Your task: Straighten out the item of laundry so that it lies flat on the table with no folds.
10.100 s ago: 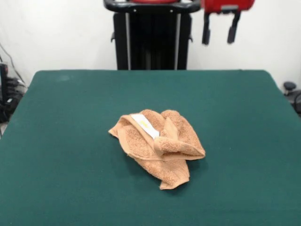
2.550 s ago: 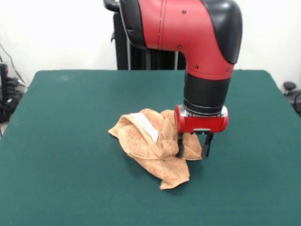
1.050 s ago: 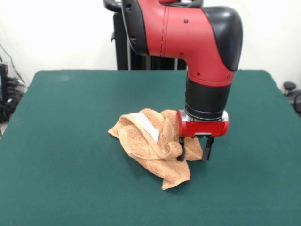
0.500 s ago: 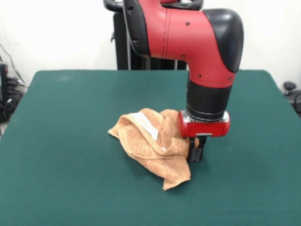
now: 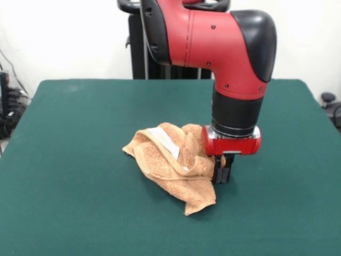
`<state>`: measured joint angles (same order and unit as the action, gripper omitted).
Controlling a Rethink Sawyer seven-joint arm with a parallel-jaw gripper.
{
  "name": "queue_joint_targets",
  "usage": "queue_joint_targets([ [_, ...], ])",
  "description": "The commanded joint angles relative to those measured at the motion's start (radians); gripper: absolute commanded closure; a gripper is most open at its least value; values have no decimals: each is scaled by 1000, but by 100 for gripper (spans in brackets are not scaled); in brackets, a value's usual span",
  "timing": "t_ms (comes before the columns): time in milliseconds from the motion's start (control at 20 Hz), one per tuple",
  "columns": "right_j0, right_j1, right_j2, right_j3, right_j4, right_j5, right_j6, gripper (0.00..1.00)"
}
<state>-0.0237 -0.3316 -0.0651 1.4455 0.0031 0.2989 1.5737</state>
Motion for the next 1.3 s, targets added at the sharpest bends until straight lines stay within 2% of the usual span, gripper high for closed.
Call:
queue_joint_targets([
  [50,54,-21,75,141,34,99,195,100],
  [250,94,-69,65,162,71,154,239,100],
  [750,174,-102,28,181,142,185,296,100],
  [1300,155,-62,23,184,154,123,244,100],
])
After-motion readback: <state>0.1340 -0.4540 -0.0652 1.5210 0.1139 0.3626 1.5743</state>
